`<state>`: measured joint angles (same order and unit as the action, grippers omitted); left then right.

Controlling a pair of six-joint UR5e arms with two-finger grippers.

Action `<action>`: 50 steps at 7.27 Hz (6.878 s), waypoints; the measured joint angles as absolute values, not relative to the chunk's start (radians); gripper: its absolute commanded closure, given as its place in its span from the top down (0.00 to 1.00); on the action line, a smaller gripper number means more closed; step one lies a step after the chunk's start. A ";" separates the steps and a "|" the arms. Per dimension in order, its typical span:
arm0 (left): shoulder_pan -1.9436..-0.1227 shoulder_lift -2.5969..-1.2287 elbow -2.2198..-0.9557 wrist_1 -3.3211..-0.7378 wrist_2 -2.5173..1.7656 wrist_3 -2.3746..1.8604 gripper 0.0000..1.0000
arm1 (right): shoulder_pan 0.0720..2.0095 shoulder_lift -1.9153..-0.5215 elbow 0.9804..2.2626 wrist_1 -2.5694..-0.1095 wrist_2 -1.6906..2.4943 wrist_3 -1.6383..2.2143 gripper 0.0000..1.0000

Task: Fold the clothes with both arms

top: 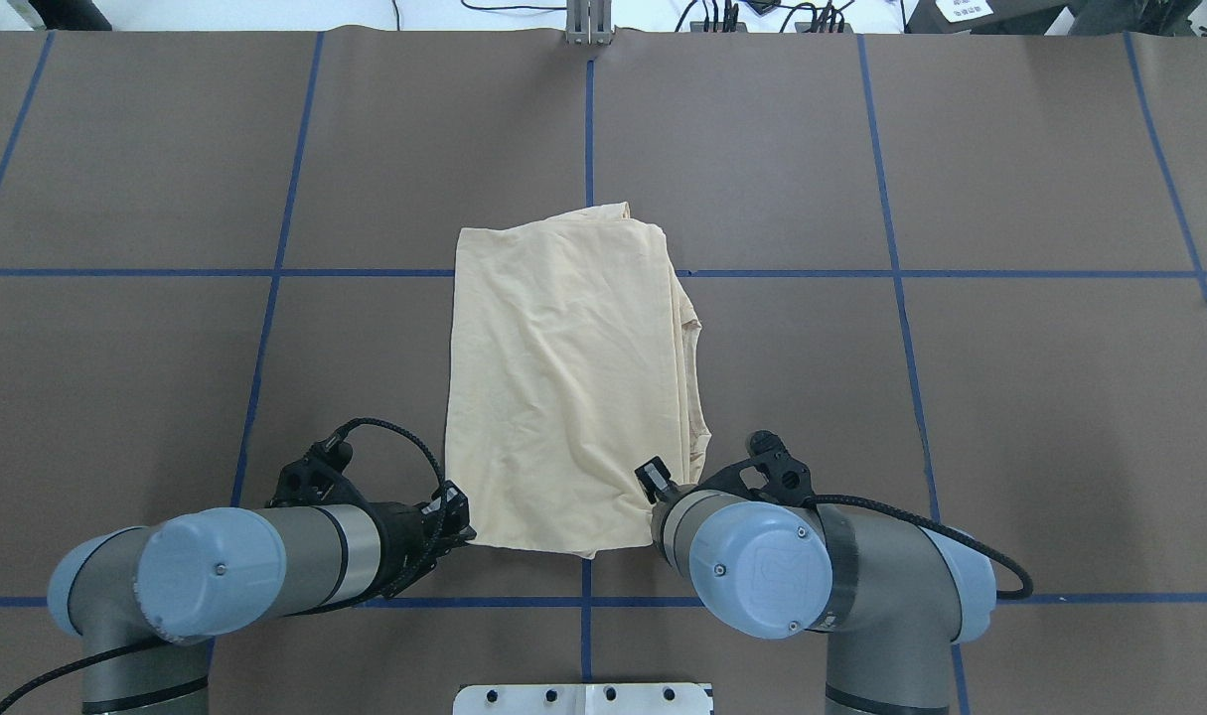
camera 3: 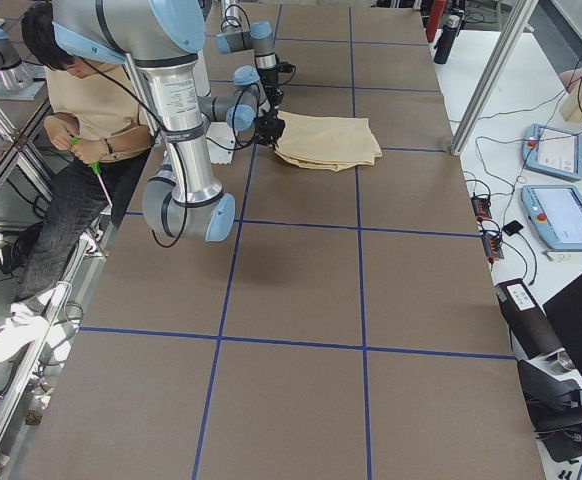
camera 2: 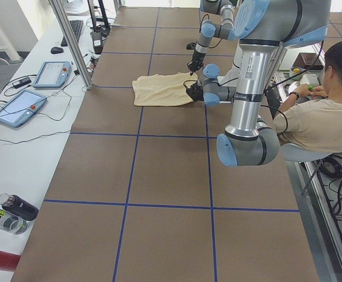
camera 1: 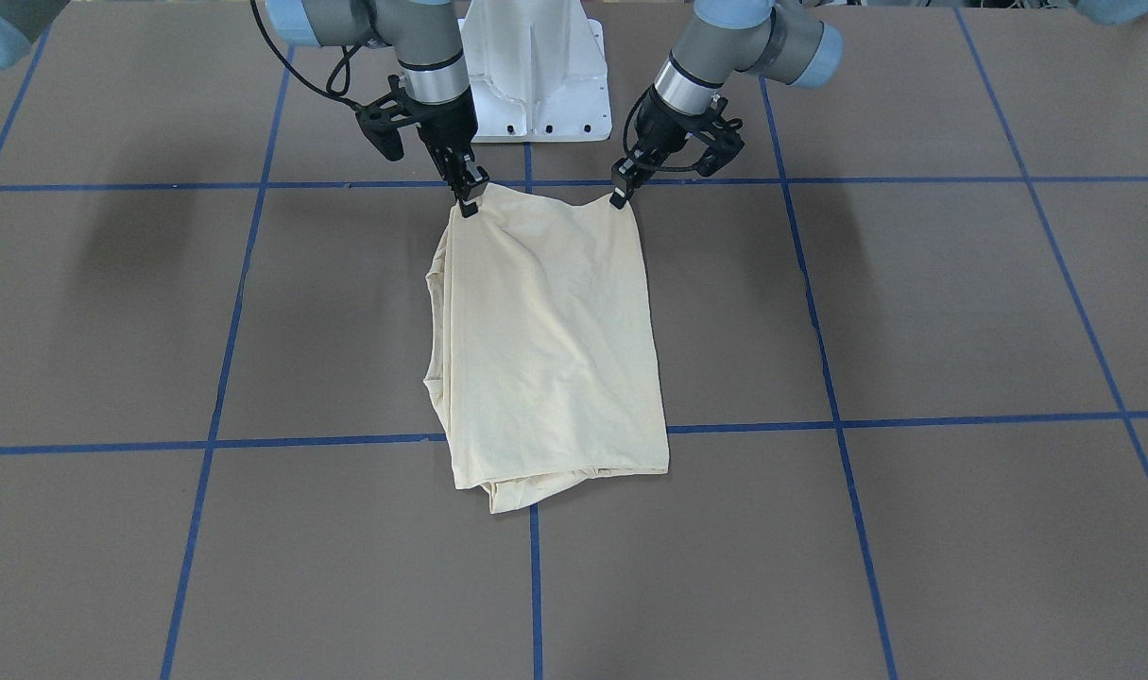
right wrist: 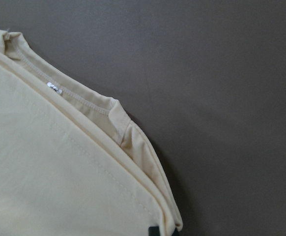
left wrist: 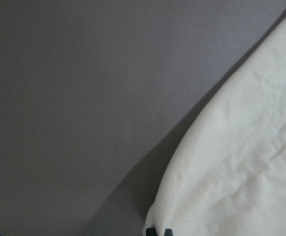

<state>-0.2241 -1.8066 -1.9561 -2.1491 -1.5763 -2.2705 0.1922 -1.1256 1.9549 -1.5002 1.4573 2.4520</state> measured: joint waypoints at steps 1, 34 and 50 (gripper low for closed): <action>-0.223 -1.795 -2.002 -2.148 -1.575 -2.316 0.00 | 0.193 -1.131 1.986 -1.500 1.457 2.502 0.00; -0.900 -2.035 -1.492 -2.321 -1.908 -1.506 1.00 | 1.004 -0.870 1.286 -1.313 2.069 1.463 1.00; -1.672 -1.548 -1.614 -2.031 -2.383 0.166 1.00 | 1.496 -1.440 1.599 -1.587 2.299 0.006 1.00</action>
<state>-1.6716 -1.5483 -1.6137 -2.0309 -2.3831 0.1659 1.4957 -1.4405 1.5988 -1.5865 2.2992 0.0062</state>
